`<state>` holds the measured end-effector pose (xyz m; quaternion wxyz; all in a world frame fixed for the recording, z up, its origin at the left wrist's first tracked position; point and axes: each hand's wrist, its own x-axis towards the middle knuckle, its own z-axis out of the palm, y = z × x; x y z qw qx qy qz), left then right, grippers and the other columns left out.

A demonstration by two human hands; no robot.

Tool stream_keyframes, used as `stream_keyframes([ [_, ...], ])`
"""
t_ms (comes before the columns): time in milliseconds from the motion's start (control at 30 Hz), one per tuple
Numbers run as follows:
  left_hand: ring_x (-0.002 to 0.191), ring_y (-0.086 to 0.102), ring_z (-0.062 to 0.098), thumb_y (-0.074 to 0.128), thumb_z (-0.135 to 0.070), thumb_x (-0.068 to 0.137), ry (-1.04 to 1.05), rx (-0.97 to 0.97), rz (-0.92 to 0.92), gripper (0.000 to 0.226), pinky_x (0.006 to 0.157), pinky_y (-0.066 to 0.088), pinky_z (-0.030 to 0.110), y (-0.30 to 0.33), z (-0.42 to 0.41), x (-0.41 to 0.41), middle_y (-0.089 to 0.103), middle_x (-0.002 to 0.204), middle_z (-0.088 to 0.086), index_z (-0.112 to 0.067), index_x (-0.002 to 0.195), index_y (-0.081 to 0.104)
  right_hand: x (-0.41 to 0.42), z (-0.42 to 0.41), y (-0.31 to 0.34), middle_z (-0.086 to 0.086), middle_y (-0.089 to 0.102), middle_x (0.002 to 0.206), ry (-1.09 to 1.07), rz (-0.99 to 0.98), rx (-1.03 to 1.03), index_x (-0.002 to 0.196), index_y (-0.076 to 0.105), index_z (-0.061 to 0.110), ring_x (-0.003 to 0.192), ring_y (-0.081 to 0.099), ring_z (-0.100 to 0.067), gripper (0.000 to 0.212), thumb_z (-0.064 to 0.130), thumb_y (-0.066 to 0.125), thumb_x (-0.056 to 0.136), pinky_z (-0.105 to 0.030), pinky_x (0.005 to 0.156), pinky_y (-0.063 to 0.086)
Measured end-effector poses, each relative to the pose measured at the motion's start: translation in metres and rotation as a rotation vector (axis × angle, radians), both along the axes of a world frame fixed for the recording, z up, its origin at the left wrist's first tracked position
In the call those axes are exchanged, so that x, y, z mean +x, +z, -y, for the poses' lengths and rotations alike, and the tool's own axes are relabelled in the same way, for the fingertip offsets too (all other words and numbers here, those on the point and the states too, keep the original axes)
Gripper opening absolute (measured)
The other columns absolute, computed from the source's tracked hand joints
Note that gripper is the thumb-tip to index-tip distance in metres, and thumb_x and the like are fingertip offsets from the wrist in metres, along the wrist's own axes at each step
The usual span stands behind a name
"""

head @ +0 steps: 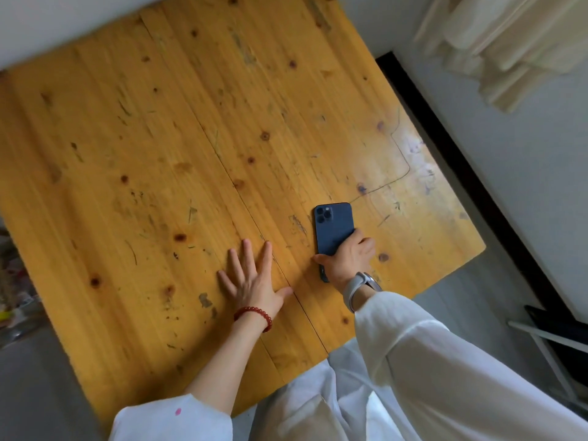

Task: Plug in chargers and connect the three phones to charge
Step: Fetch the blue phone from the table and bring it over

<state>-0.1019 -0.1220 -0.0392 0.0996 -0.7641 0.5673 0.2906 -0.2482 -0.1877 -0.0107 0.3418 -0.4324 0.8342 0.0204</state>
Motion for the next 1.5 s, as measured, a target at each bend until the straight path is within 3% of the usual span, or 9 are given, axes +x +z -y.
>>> stream_keyframes([
  [133, 0.137, -0.025, 0.033, 0.064, -0.053, 0.071, -0.02, -0.012, 0.012, 0.105, 0.108, -0.009, 0.06, 0.001, -0.001, 0.0, -0.024, 0.152, 0.006, -0.038, 0.139, -0.015, -0.007, -0.006, 0.005, -0.018, 0.044, 0.114, 0.033, 0.145, -0.141, 0.121, 0.03, 0.007, 0.088, 0.051, -0.033, 0.064, 0.014, 0.072, 0.074, -0.043, 0.066, 0.048],
  [200, 0.137, -0.024, 0.034, 0.063, -0.052, 0.073, -0.018, 0.009, 0.009, 0.102, 0.108, -0.007, 0.061, 0.006, 0.001, -0.002, -0.023, 0.152, 0.006, -0.036, 0.14, -0.012, -0.015, -0.014, 0.008, -0.016, 0.055, 0.1, 0.046, 0.189, -0.164, 0.117, 0.032, 0.009, 0.07, 0.051, -0.027, 0.044, 0.011, 0.06, 0.082, -0.034, 0.051, 0.04],
  [267, 0.138, -0.02, 0.035, 0.06, -0.046, 0.078, 0.014, 0.044, -0.008, 0.092, 0.11, -0.002, 0.061, 0.014, 0.008, -0.007, -0.02, 0.153, 0.007, -0.033, 0.142, -0.005, -0.026, -0.026, 0.012, -0.012, 0.057, 0.085, 0.057, 0.197, -0.165, 0.114, 0.037, 0.008, 0.06, 0.048, -0.023, 0.03, 0.015, 0.051, 0.088, -0.031, 0.047, 0.034],
  [400, 0.142, -0.002, 0.03, 0.049, -0.034, 0.088, 0.055, 0.001, -0.112, 0.06, 0.113, 0.008, 0.059, 0.039, 0.028, -0.032, 0.005, 0.155, 0.008, -0.021, 0.14, 0.023, -0.062, -0.067, 0.026, -0.019, 0.064, 0.096, -0.045, 0.209, -0.242, 0.116, 0.043, 0.009, 0.078, 0.058, -0.037, 0.027, 0.018, 0.045, 0.091, -0.034, 0.057, 0.038],
  [500, 0.141, 0.012, 0.024, 0.045, -0.031, 0.09, -0.102, -0.091, -0.189, 0.049, 0.114, 0.009, 0.054, 0.062, 0.033, -0.076, 0.022, 0.152, 0.005, -0.019, 0.136, 0.033, -0.101, -0.107, 0.04, -0.02, 0.064, 0.103, -0.21, 0.233, -0.307, 0.113, 0.046, 0.009, 0.092, 0.057, -0.042, 0.023, 0.016, 0.042, 0.091, -0.039, 0.068, 0.039],
  [633, 0.132, 0.032, 0.024, 0.047, -0.028, 0.089, -0.395, -0.224, -0.29, 0.045, 0.111, 0.023, 0.044, 0.093, 0.005, -0.17, 0.038, 0.144, 0.007, -0.017, 0.131, 0.041, -0.17, -0.179, 0.065, -0.017, 0.064, 0.106, -0.461, 0.237, -0.414, 0.11, 0.048, 0.009, 0.095, 0.056, -0.038, 0.021, 0.016, 0.041, 0.091, -0.04, 0.075, 0.042],
  [800, 0.123, 0.043, 0.026, 0.049, -0.025, 0.087, -0.753, -0.259, -0.446, 0.042, 0.103, 0.035, 0.037, 0.116, -0.101, -0.305, 0.049, 0.134, 0.008, -0.012, 0.127, 0.046, -0.264, -0.318, 0.092, -0.014, 0.062, 0.108, -0.776, 0.184, -0.572, 0.112, 0.047, 0.008, 0.097, 0.055, -0.036, 0.022, 0.015, 0.042, 0.092, -0.043, 0.081, 0.046],
  [1267, 0.122, 0.043, 0.027, 0.046, -0.026, 0.089, -1.738, 0.018, -0.656, 0.041, 0.1, 0.038, 0.036, 0.145, -0.522, -0.607, 0.048, 0.133, 0.009, -0.012, 0.128, 0.044, -0.396, -0.76, 0.112, -0.003, 0.054, 0.086, -1.804, -0.189, -0.716, 0.103, 0.05, 0.007, 0.078, 0.048, -0.028, 0.018, 0.017, 0.042, 0.09, -0.031, 0.064, 0.035],
  [1500, 0.115, 0.049, 0.033, 0.051, -0.023, 0.087, -2.081, 0.117, -0.668, 0.04, 0.097, 0.04, 0.039, 0.132, -0.684, -0.725, 0.054, 0.124, 0.017, -0.009, 0.125, 0.048, -0.467, -0.898, 0.109, -0.003, 0.054, 0.087, -2.056, -0.324, -0.752, 0.103, 0.05, 0.008, 0.078, 0.048, -0.026, 0.016, 0.017, 0.043, 0.091, -0.03, 0.063, 0.035],
])
